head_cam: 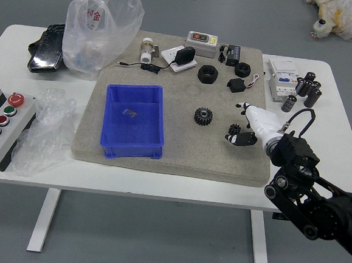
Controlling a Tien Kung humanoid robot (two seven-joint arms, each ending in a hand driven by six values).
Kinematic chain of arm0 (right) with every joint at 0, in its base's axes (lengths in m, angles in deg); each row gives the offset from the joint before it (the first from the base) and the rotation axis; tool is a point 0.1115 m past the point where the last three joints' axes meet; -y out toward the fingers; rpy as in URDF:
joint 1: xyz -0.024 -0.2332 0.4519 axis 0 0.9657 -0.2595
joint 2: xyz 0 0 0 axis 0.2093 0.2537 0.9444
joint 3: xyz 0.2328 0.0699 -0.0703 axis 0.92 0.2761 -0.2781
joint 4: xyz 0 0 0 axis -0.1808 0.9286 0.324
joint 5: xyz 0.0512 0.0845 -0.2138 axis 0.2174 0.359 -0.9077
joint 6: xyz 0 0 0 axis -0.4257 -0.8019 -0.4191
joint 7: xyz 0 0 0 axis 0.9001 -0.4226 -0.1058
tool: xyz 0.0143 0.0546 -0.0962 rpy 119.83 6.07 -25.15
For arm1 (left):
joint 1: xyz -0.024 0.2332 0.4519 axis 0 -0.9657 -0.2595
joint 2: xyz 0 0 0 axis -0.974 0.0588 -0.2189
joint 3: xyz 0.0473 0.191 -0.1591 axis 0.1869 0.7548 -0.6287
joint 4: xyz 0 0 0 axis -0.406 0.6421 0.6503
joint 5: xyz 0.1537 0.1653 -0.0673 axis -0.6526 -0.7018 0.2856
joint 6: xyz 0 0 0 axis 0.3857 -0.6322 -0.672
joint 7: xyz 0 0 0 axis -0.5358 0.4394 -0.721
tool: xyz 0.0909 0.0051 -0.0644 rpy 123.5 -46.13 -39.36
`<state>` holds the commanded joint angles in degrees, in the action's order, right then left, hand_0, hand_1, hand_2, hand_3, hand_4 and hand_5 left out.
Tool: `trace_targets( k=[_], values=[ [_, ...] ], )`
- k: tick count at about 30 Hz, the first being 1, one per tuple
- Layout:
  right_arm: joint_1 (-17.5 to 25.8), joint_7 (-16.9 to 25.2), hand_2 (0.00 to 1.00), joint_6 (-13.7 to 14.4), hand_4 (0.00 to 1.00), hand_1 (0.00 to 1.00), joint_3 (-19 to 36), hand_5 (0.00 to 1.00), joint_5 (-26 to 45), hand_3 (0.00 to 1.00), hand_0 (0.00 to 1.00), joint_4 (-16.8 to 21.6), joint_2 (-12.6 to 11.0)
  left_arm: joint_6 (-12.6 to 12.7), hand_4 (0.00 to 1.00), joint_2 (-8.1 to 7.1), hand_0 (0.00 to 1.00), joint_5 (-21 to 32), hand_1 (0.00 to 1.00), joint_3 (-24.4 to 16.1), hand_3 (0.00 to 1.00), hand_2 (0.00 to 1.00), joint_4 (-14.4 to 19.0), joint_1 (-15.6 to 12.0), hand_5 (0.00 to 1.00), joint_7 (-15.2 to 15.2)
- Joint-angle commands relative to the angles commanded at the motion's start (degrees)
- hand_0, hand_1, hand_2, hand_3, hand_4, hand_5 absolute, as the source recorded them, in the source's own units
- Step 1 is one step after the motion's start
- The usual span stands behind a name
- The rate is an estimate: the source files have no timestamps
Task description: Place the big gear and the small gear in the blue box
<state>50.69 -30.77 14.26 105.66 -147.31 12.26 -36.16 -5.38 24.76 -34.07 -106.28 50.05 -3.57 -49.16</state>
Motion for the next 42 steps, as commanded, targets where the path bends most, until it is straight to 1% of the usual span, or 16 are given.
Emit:
trace_targets(
  k=[3,6,7,12,13,18,19,24,25,29,30,31,36,39,42],
  values=[
    [-0.04,0.53,0.710,0.67,0.874,0.501,-0.56,0.282,1.19,0.830,0.329,-0.81,0.06,-0.02,0.671,-0.07,0.677,-0.17,0.480,-0.10,0.702,0.526,0.01,0.01,0.309,-0.06],
    [-0.40,1.67,0.710,2.17,0.874,0.501,-1.72,0.282,2.97,0.830,0.329,-2.07,0.25,-0.05,0.671,-0.16,0.677,-0.44,0.480,-0.26,0.702,0.526,0.01,0.07,0.309,-0.15],
    [-0.55,2.13,0.560,2.70,0.682,0.448,-2.09,0.173,3.50,0.732,0.297,-2.50,0.35,-0.06,0.671,-0.15,0.677,-0.44,0.483,-0.23,0.702,0.526,0.02,0.11,0.309,-0.13],
    [-0.95,3.66,0.560,4.51,0.682,0.448,-3.10,0.173,4.97,0.732,0.297,-4.05,0.73,-0.07,0.671,-0.03,0.677,0.01,0.483,0.31,0.702,0.526,0.02,0.27,0.309,0.14],
    [-0.99,4.05,0.450,5.00,0.437,0.410,-3.24,0.135,5.27,0.625,0.269,-4.27,0.75,-0.07,0.671,0.00,0.677,0.14,0.484,0.45,0.701,0.527,0.01,0.28,0.309,0.21],
    [-1.17,5.00,0.450,6.38,0.437,0.410,-3.47,0.135,5.82,0.625,0.269,-4.79,0.80,-0.06,0.671,0.09,0.677,0.11,0.484,0.41,0.701,0.527,0.01,0.26,0.309,0.17],
    [-1.19,5.05,0.330,6.50,0.337,0.385,-3.52,0.051,5.84,0.515,0.252,-4.89,0.82,-0.06,0.671,0.08,0.678,0.10,0.485,0.42,0.701,0.526,0.01,0.24,0.310,0.17],
    [-1.08,5.15,0.330,6.81,0.337,0.385,-3.64,0.051,5.64,0.515,0.252,-5.11,0.85,-0.03,0.671,0.01,0.678,0.27,0.485,0.56,0.701,0.526,0.00,0.29,0.310,0.27],
    [-1.12,5.22,0.315,6.92,0.305,0.381,-3.67,0.040,5.55,0.481,0.244,-5.12,0.84,-0.01,0.671,0.02,0.677,0.36,0.485,0.62,0.700,0.526,0.00,0.31,0.309,0.33],
    [-1.71,5.75,0.315,7.62,0.305,0.381,-3.95,0.040,5.35,0.481,0.244,-4.90,0.64,-0.03,0.671,0.13,0.677,0.38,0.485,0.68,0.700,0.526,0.01,0.38,0.309,0.36],
    [-2.09,5.95,0.315,7.84,0.305,0.381,-4.14,0.040,5.37,0.481,0.244,-4.71,0.55,-0.04,0.671,0.16,0.677,0.37,0.485,0.69,0.700,0.526,0.02,0.38,0.309,0.36],
    [-2.54,6.15,0.305,8.05,0.271,0.381,-4.38,0.006,5.42,0.472,0.242,-4.47,0.46,-0.05,0.671,0.17,0.677,0.38,0.491,0.71,0.702,0.526,0.03,0.38,0.310,0.37],
    [-7.42,7.36,0.305,9.16,0.271,0.381,-8.23,0.006,6.86,0.472,0.242,-2.09,0.76,-0.09,0.671,0.05,0.677,-0.15,0.491,0.27,0.702,0.526,0.06,0.29,0.310,0.13],
    [-10.85,8.24,0.302,10.00,0.260,0.378,-11.50,0.002,8.01,0.471,0.240,-0.60,2.33,-0.14,0.672,-0.08,0.677,-0.52,0.492,0.01,0.702,0.526,0.09,0.30,0.310,-0.02],
    [-14.70,9.10,0.302,10.47,0.260,0.378,-15.36,0.002,9.25,0.471,0.240,0.27,5.16,-0.22,0.672,-0.18,0.677,-0.87,0.492,-0.17,0.702,0.526,0.13,0.46,0.310,-0.12]
  ],
)
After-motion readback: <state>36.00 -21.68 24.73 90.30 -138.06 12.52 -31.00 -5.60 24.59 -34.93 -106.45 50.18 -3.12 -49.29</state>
